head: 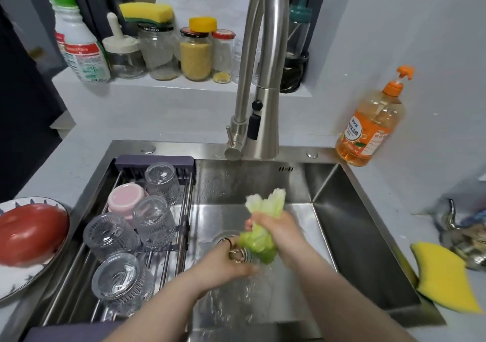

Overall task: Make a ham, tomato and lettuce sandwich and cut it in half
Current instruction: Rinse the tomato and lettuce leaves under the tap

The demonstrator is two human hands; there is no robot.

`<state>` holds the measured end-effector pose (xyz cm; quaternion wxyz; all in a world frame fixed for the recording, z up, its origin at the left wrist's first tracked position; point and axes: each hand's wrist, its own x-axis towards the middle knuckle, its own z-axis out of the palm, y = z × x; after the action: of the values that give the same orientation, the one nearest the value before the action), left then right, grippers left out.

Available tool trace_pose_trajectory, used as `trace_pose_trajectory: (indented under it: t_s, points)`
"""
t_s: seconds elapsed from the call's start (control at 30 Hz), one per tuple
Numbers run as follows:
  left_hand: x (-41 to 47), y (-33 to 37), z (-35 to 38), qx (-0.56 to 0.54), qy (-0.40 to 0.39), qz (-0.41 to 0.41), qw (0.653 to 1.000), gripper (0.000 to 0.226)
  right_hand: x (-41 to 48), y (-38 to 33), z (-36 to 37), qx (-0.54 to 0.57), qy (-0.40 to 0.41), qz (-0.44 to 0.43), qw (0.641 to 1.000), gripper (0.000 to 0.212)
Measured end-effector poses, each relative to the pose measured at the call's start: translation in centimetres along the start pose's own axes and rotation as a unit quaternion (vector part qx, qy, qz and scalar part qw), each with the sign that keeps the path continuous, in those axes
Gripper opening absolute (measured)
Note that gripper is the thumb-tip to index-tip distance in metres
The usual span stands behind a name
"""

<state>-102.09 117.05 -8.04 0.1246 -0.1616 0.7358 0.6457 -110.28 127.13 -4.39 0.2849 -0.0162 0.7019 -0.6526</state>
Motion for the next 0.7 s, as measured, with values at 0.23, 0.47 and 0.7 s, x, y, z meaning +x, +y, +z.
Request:
trace_pose_trajectory:
  t_s: [0.23, 0.47, 0.7]
  points:
    - [0.2, -0.1, -3.0, -0.08, 0.132, 0.033, 0.988, 0.015, 3.0, -5.1, -4.7, 0.181, -0.03, -0.121, 0.976, 0.022]
    - [0.4, -0.8, -3.8, -0.051, 0.167, 0.041, 0.984, 0.022, 5.7, 6.6, -7.4, -0.568, 0.0, 0.099, 0.817, 0.024]
    - [1.2, -0.6, -4.3, -0.054, 0.195, 0.054, 0.978, 0.027, 8.6, 1.4, -7.0, -0.038, 0.063, 0.005, 0.997, 0.025]
